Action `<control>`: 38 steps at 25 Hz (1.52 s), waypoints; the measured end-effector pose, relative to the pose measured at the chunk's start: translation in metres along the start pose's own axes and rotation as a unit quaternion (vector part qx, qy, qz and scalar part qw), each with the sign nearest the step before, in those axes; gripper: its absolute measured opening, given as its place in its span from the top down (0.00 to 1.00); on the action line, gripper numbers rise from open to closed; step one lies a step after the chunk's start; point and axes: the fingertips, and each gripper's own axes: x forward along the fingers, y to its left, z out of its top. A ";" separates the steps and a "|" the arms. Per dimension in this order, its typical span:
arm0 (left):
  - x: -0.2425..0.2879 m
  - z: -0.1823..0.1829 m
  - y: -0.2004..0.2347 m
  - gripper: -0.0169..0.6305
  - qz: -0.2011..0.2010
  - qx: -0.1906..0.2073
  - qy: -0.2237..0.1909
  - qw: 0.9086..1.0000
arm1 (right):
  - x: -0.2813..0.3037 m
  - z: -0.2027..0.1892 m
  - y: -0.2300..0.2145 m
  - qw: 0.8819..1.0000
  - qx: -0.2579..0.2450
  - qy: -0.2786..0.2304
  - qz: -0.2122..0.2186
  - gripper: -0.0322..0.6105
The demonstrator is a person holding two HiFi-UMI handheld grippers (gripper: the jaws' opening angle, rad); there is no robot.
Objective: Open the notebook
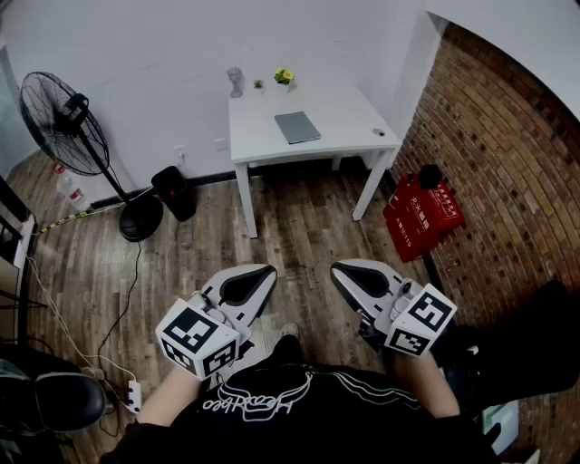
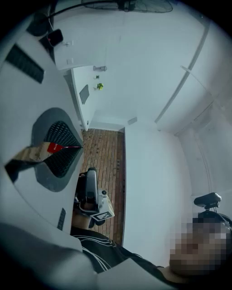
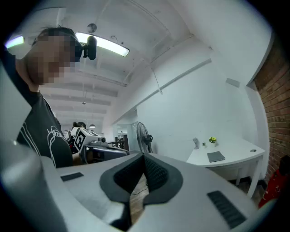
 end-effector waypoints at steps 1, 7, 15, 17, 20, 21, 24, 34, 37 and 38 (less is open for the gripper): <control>0.001 0.001 0.001 0.92 0.000 0.000 0.001 1.000 | 0.001 0.001 -0.001 1.000 0.000 0.000 0.001 0.95; 0.005 0.010 0.000 0.92 -0.003 0.006 -0.002 1.000 | 0.001 0.011 -0.007 1.000 -0.004 -0.001 0.004 0.95; 0.009 0.019 0.014 0.92 0.011 -0.009 -0.014 1.000 | -0.002 0.016 -0.022 1.000 0.004 -0.018 -0.014 0.95; 0.013 0.016 0.022 0.92 0.018 -0.015 -0.012 1.000 | -0.003 0.014 -0.026 1.000 0.002 -0.019 -0.020 0.95; 0.023 0.014 0.033 0.84 0.028 -0.023 -0.010 0.999 | -0.006 0.010 -0.036 0.999 0.002 -0.019 -0.031 0.95; 0.027 0.012 0.035 0.73 0.026 -0.024 -0.008 0.999 | -0.007 0.009 -0.039 0.999 0.003 -0.019 -0.033 0.95; 0.041 0.009 0.039 0.64 0.017 -0.025 -0.005 1.000 | -0.010 0.006 -0.051 0.999 0.006 -0.019 -0.043 0.95; 0.110 0.007 0.082 0.49 0.008 -0.018 0.001 1.000 | -0.003 -0.001 -0.120 0.997 0.024 -0.015 -0.076 0.95; 0.144 0.011 0.103 0.49 0.000 -0.025 0.007 1.000 | 0.003 0.000 -0.155 0.995 0.033 -0.013 -0.089 0.95; 0.156 0.013 0.111 0.49 -0.003 -0.027 0.009 1.000 | 0.006 0.001 -0.168 0.995 0.036 -0.012 -0.092 0.95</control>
